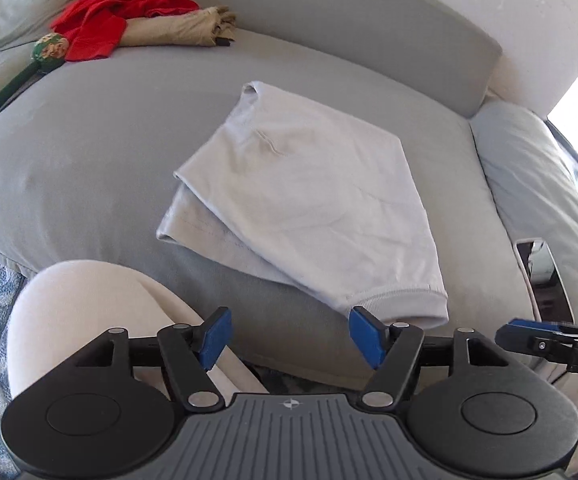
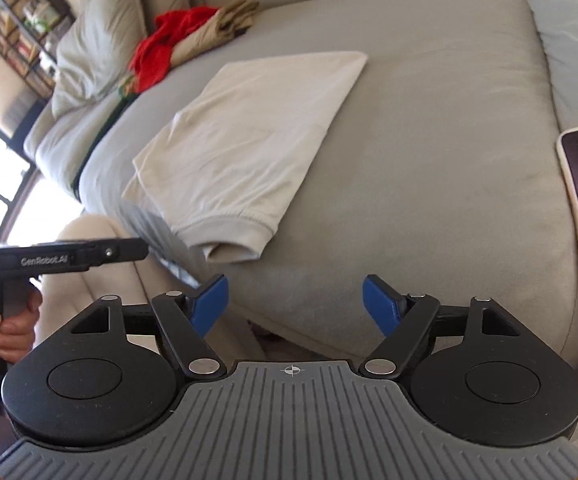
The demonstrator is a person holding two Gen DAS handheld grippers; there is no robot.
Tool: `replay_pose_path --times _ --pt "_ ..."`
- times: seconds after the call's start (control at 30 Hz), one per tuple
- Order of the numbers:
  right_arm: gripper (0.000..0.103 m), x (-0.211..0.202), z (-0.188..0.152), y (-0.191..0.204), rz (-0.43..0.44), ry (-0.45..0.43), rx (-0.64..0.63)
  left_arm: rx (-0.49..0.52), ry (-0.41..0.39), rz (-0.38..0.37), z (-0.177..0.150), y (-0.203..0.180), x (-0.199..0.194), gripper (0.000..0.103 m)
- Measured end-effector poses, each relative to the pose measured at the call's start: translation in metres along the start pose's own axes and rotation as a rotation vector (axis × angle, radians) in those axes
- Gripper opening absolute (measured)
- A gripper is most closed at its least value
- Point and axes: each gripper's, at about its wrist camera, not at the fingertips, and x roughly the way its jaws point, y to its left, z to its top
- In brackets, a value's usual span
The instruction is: Fold clothes
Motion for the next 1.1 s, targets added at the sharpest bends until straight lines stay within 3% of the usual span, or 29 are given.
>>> replay_pose_path --times 0.13,0.23,0.47,1.1 --pt "0.084 -0.002 0.011 -0.019 0.056 -0.018 0.175 -0.094 -0.055 -0.005 0.012 0.017 -0.01 0.071" --pt "0.085 0.001 0.01 -0.023 0.089 -0.014 0.245 -0.077 -0.071 0.044 0.016 0.016 -0.012 0.073" --pt "0.085 0.007 0.012 -0.005 0.044 0.006 0.172 0.027 -0.073 0.203 0.016 -0.012 -0.008 0.076" --pt "0.086 0.009 0.009 -0.003 0.023 0.033 0.156 0.033 -0.003 0.248 0.01 -0.012 0.002 0.082"
